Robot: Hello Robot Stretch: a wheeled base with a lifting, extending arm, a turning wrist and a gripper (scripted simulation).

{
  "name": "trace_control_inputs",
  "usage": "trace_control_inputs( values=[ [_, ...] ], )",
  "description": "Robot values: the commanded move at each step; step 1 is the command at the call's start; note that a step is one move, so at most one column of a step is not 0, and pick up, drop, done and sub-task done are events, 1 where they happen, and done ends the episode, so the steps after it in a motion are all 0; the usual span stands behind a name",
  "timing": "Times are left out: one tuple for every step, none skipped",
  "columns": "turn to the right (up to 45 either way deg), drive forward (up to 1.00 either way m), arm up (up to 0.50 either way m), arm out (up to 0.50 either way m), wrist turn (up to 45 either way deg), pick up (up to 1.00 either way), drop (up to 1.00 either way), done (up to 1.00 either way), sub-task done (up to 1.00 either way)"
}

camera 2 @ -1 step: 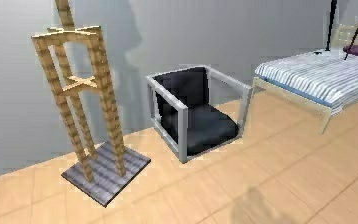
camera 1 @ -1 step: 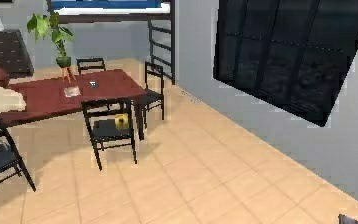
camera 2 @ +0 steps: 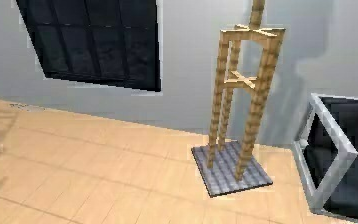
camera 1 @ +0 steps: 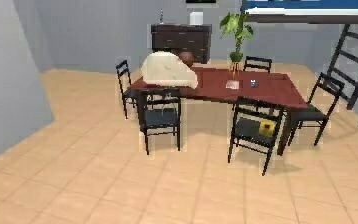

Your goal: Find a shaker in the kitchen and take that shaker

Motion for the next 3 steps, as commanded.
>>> trace_control_inputs(
  values=[
    [-45.0,0.0,0.0,0.0,0.0,0.0,0.0,0.0,0.0],
    [-45.0,0.0,0.0,0.0,0.0,0.0,0.0,0.0,0.0],
    [-30.0,0.0,0.0,0.0,0.0,0.0,0.0,0.0,0.0]
  ],
)
